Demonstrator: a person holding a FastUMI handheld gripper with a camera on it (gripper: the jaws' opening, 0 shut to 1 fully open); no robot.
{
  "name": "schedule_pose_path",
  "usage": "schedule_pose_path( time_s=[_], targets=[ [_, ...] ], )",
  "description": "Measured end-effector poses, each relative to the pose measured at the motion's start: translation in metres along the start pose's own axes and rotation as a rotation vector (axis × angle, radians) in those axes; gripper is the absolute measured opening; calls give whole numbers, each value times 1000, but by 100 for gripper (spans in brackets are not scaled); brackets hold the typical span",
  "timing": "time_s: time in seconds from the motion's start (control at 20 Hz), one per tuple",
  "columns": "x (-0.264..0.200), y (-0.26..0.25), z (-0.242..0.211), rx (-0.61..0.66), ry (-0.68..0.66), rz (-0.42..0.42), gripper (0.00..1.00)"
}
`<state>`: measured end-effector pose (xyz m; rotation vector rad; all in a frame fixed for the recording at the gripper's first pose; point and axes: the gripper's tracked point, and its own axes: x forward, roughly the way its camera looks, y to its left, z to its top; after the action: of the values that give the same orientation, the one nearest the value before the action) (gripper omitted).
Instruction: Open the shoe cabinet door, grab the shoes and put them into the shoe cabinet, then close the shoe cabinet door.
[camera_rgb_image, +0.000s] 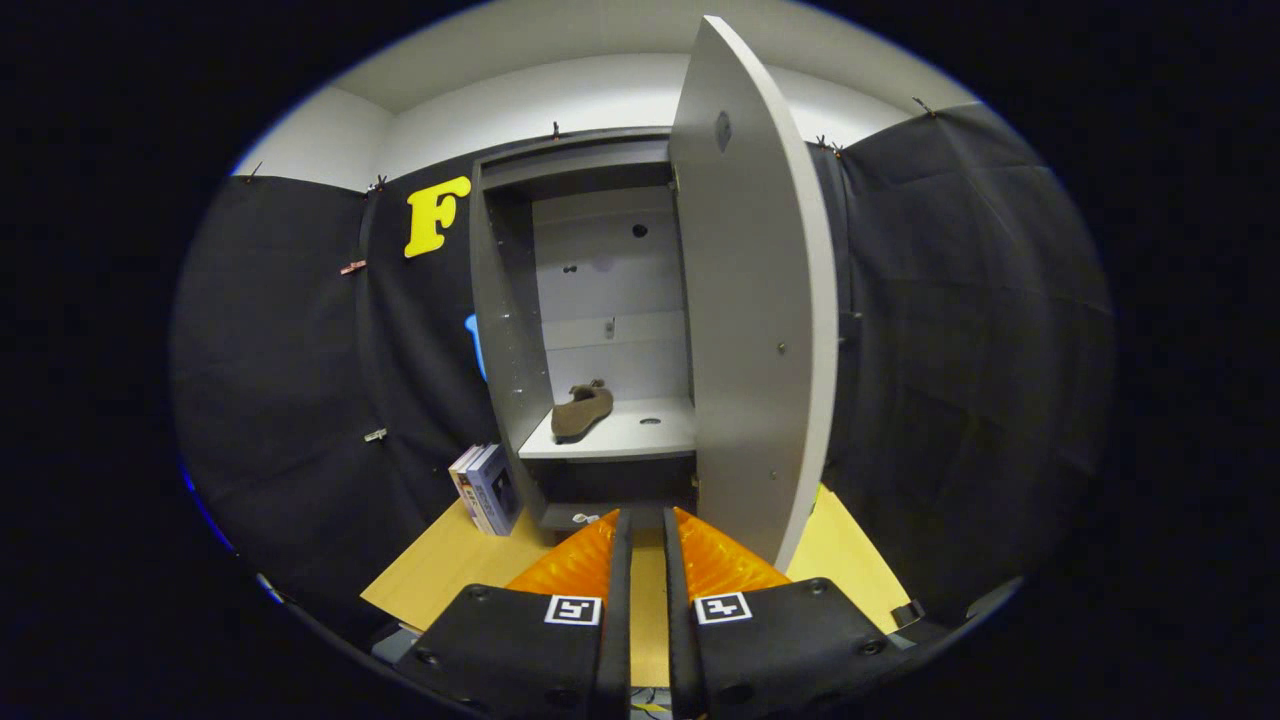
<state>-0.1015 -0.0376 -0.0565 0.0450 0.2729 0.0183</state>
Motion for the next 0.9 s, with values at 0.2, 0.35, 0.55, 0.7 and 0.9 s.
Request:
schedule_pose_path(
  time_s=[0.2, 0.35, 0.55, 0.7, 0.9],
  targets=[
    [19, 26, -33, -3, 70, 27, 19],
    [42, 53, -63, 7, 129, 33, 20],
    [78, 87, -106, 5, 211, 4, 20],
    [103, 109, -147, 18, 296, -35, 20],
    [126, 125, -207, 43, 418, -76, 20]
  ],
)
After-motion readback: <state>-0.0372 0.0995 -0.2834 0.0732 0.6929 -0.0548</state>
